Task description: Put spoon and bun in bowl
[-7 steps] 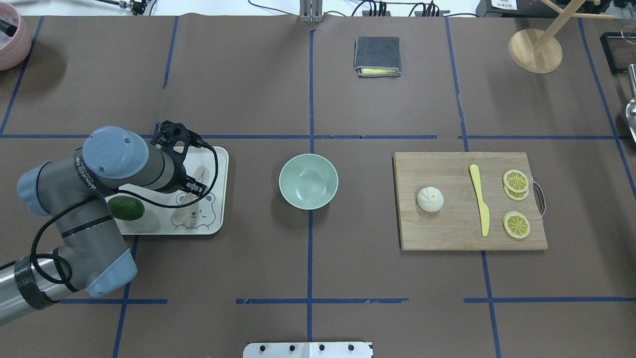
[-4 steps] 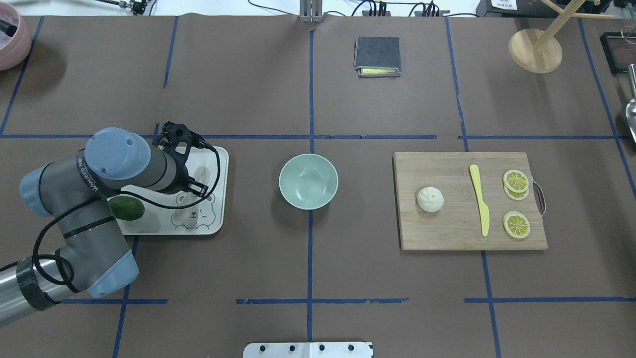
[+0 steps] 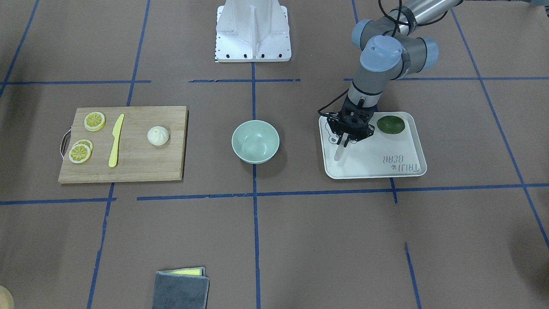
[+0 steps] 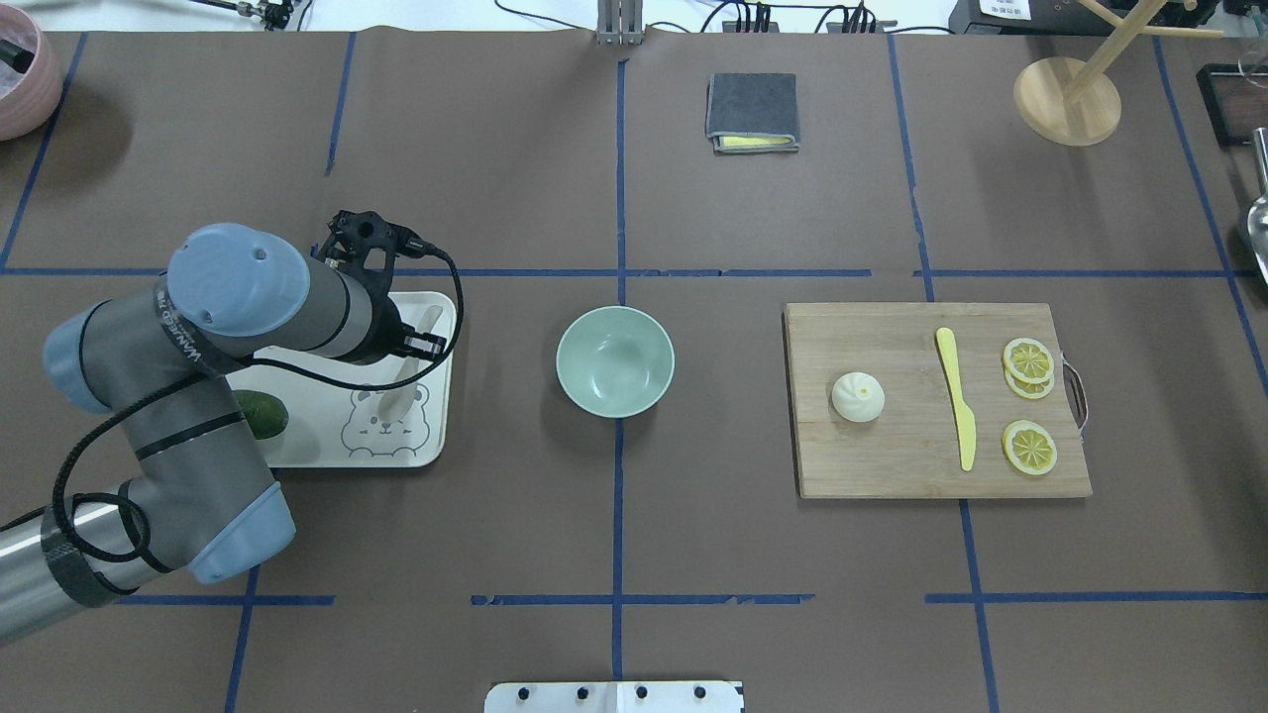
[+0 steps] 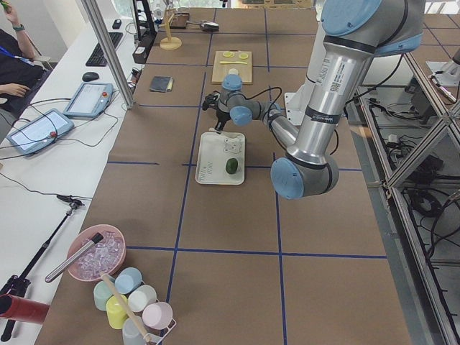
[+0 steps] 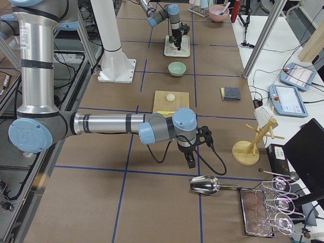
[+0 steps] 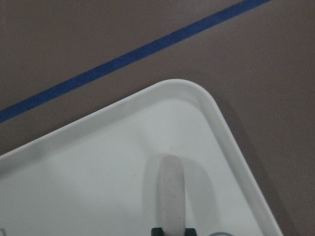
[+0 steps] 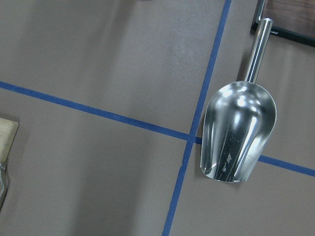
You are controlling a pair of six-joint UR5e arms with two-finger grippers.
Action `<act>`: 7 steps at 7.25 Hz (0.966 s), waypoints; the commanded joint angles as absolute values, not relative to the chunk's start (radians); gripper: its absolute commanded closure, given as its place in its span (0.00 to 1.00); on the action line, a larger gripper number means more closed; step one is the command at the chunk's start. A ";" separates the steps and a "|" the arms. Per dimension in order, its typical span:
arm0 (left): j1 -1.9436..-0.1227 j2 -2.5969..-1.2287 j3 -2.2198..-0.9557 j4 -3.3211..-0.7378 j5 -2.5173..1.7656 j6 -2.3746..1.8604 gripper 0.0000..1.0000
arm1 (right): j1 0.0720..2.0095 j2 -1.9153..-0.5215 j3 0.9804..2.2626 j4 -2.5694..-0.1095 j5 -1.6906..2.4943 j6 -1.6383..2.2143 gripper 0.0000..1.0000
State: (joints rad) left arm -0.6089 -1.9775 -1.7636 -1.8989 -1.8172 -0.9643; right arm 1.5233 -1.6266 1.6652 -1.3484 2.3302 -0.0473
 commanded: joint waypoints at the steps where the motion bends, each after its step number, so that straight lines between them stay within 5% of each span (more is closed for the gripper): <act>1: -0.606 -2.066 -1.746 -1.885 -1.798 -1.340 1.00 | 1.523 -1.628 1.663 -1.348 2.330 -0.048 0.00; 7: -0.497 -2.344 -1.513 -1.818 -1.643 -1.741 1.00 | 1.523 -1.629 1.661 -1.348 2.330 -0.046 0.00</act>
